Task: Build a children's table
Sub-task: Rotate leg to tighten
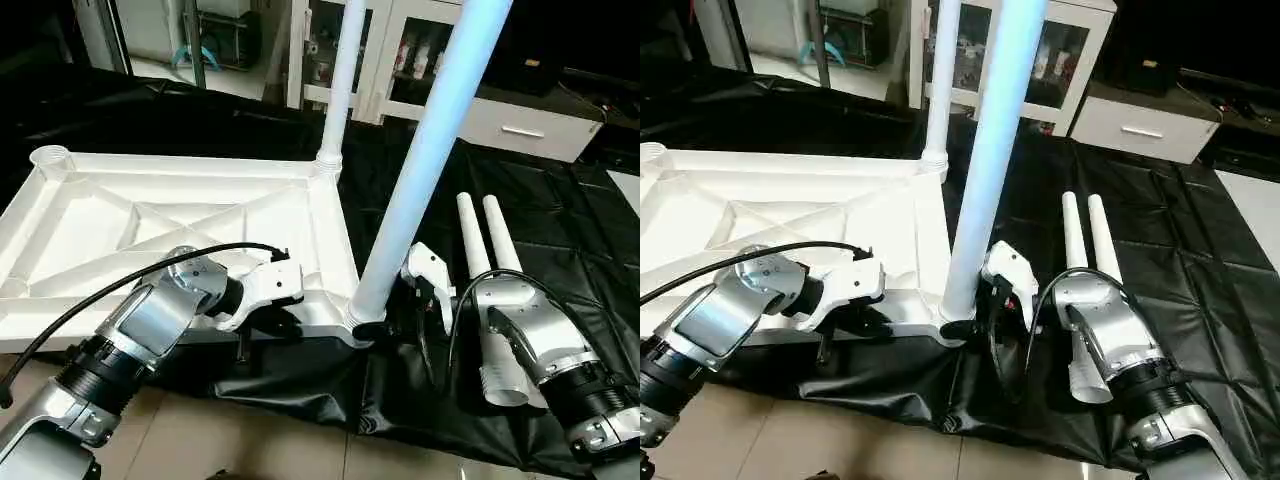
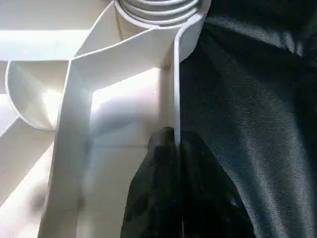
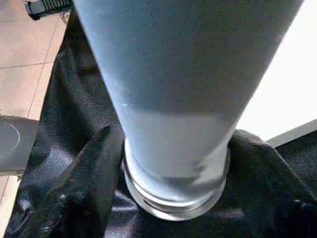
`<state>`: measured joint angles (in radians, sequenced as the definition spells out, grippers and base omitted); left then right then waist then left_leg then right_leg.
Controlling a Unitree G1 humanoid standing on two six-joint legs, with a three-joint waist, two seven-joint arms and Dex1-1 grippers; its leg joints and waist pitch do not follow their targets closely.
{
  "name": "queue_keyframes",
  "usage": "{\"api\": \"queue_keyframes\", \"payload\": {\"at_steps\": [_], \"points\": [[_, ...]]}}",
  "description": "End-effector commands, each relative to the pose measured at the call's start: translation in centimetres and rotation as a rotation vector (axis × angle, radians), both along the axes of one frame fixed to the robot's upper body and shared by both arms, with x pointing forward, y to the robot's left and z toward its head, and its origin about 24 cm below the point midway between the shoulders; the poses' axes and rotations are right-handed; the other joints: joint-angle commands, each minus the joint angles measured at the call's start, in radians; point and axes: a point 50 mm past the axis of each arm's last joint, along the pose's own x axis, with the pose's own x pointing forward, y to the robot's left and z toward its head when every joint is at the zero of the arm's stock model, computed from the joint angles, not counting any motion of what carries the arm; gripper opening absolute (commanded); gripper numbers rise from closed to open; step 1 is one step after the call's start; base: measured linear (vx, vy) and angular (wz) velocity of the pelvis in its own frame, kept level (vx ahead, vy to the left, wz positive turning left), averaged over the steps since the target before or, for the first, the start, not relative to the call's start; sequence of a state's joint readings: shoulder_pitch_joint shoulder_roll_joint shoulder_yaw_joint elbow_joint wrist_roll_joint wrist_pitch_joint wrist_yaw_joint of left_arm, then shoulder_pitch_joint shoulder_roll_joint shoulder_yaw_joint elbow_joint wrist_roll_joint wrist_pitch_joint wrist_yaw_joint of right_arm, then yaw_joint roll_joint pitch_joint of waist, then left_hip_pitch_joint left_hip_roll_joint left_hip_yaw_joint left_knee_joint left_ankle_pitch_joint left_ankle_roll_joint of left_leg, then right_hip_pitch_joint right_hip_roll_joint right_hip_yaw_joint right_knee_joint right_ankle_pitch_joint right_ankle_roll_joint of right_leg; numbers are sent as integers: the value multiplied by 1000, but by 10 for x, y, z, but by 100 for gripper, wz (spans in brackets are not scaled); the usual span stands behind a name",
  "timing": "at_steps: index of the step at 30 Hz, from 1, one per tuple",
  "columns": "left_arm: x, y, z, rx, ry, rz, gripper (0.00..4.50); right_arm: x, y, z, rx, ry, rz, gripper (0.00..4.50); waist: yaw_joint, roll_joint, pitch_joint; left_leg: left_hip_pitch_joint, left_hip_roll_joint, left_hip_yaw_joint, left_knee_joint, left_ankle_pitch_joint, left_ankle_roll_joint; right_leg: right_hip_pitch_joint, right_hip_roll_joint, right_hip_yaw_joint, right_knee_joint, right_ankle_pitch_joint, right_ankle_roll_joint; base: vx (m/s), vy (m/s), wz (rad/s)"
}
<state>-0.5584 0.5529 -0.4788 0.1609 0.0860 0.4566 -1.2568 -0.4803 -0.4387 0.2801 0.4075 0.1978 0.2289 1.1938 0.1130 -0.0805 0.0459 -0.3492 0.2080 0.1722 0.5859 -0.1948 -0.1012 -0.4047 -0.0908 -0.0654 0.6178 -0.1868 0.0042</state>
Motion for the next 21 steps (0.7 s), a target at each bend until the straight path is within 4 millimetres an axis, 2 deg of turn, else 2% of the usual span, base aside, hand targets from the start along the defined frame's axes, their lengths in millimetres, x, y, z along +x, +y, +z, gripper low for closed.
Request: {"api": "queue_keyframes", "payload": {"at_steps": [1, 5, 13, 14, 15, 17, 19, 20, 21], "points": [[-8, -6, -14, 36, 56, -35, 0, 1, 4, 4, 5, -16, 31, 294, 0, 8, -60, 2, 20, 3, -67, -121, 30, 54, -47, 41, -51, -64, -257, 0, 0, 0], [-10, -5, -15, 41, 63, -38, 0, -1, 4, 2, 9, -10, 37, 273, 0, 8, -60, 4, 20, 3, -67, -127, 28, 54, -47, 41, -51, -71, -256, 0, 0, 0], [-10, -5, -16, 39, 69, -35, 0, -4, 6, -2, 25, 4, 35, 266, 0, 7, -60, 3, 20, 3, -66, -119, 30, 54, -47, 41, -50, -65, -256, 0, 0, 0], [-10, -6, -16, 35, 68, -30, 0, -3, 7, -2, 32, 5, 23, 266, 0, 7, -61, 2, 20, 3, -66, -116, 31, 55, -47, 41, -49, -61, -257, 0, 0, 0], [-6, -9, -17, 9, 49, 4, 0, 2, 10, -3, 59, -5, -62, 266, -1, 6, -60, 1, 20, 3, -67, -117, 30, 54, -47, 41, -50, -62, -257, 0, 0, 0], [0, -13, -17, -25, 24, 63, 0, 10, 13, -7, 61, -21, -172, 266, -4, 6, -55, 1, 20, 4, -70, -150, 19, 50, -47, 41, -56, -112, -250, 0, 0, 0], [14, -20, -20, -58, -46, 192, 0, 22, 21, -15, 66, -17, -372, 265, -8, 5, -51, 3, 18, 0, -75, -233, -21, 46, -52, 41, -73, -275, -208, 0, 0, 0], [16, -21, -21, -61, -55, 210, 0, 23, 23, -16, 70, -12, -397, 265, -10, 6, -50, 6, 17, -1, -77, -251, -31, 42, -52, 41, -78, -317, -194, -54, -6, -1], [22, -24, -21, -73, -77, 272, 0, 26, 27, -18, 85, -9, -468, 265, -11, 5, -54, 8, 18, -7, -76, -279, -41, 43, -56, 39, -81, -371, -171, -54, -6, -1]]}}
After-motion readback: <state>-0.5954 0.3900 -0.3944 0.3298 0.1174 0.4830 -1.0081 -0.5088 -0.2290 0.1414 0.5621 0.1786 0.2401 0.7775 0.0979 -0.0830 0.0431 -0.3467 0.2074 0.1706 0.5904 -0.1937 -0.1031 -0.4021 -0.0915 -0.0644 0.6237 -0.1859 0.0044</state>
